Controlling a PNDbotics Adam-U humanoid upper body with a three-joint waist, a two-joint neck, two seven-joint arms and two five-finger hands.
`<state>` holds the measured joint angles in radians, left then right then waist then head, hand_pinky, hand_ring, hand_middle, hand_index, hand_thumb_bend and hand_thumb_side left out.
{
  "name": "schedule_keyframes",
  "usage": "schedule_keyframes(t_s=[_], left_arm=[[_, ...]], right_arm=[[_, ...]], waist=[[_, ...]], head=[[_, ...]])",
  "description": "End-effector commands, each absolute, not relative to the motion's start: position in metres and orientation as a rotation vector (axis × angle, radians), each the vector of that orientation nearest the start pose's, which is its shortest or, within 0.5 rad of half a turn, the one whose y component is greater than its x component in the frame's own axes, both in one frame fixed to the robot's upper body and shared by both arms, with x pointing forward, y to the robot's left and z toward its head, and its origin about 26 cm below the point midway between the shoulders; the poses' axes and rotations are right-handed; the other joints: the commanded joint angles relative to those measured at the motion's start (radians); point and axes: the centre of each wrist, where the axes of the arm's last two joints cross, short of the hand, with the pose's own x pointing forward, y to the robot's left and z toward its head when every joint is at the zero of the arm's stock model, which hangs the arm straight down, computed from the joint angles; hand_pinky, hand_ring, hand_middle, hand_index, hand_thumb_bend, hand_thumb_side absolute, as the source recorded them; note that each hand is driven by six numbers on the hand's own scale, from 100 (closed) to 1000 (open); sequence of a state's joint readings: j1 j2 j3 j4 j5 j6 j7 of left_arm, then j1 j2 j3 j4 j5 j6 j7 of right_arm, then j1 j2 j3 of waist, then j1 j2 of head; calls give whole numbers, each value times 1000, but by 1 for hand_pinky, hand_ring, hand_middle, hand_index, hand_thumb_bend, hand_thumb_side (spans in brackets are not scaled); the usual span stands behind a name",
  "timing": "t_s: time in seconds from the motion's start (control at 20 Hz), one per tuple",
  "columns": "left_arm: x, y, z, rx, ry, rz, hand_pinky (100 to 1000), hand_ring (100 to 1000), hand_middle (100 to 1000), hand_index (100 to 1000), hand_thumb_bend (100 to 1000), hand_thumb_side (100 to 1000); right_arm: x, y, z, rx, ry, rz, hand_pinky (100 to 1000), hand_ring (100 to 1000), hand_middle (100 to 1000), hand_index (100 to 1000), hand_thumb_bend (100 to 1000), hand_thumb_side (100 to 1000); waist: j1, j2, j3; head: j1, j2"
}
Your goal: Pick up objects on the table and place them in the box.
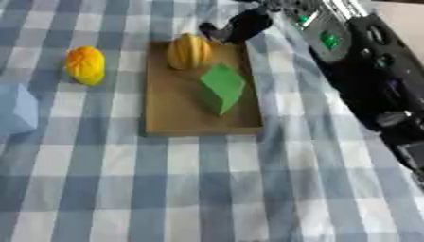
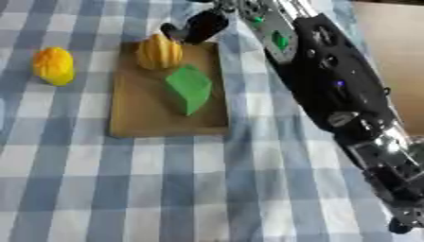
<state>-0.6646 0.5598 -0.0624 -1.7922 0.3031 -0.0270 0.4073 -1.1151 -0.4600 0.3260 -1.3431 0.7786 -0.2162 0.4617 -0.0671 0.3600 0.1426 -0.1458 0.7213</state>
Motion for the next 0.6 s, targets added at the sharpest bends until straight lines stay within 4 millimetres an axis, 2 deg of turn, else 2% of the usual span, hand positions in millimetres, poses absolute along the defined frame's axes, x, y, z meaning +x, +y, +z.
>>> schedule_keyframes(t_s=[0.05,0.1,0.15,0.3,0.45,0.5,0.6], left_arm=[[345,275,303,233,-2491,-24,824,881,811,899,628,828],[344,278,304,256,-2493,-35,826,882,812,901,632,814],[343,282,306,292,-2496,-55,827,882,812,901,631,813],[342,294,310,407,-2495,-125,841,888,816,906,635,809],[341,312,317,552,-2459,-242,846,890,816,907,638,805],[340,319,317,602,-2435,-282,862,896,819,909,656,798],[343,332,313,702,-2342,-366,881,901,820,913,650,786]], right_arm=[[404,-184,373,1289,2503,-1993,854,827,777,899,100,597],[398,-190,381,1300,2553,-1917,855,817,768,894,100,753],[391,-198,389,1319,2598,-1835,854,816,767,893,100,764],[371,-216,404,1353,2700,-1632,850,801,752,883,100,773],[349,-242,419,1432,2758,-1439,851,797,748,881,100,762],[342,-249,421,1453,2768,-1392,846,787,737,867,100,721],[327,-266,424,1506,2789,-1299,843,782,732,858,100,705]], waist=[[14,-36,-5],[16,-40,-10],[21,-46,-17],[32,-58,-41],[43,-63,-66],[48,-63,-74],[61,-61,-97]], head=[[15,9],[19,12],[23,17],[37,31],[55,39],[68,40],[97,41]])
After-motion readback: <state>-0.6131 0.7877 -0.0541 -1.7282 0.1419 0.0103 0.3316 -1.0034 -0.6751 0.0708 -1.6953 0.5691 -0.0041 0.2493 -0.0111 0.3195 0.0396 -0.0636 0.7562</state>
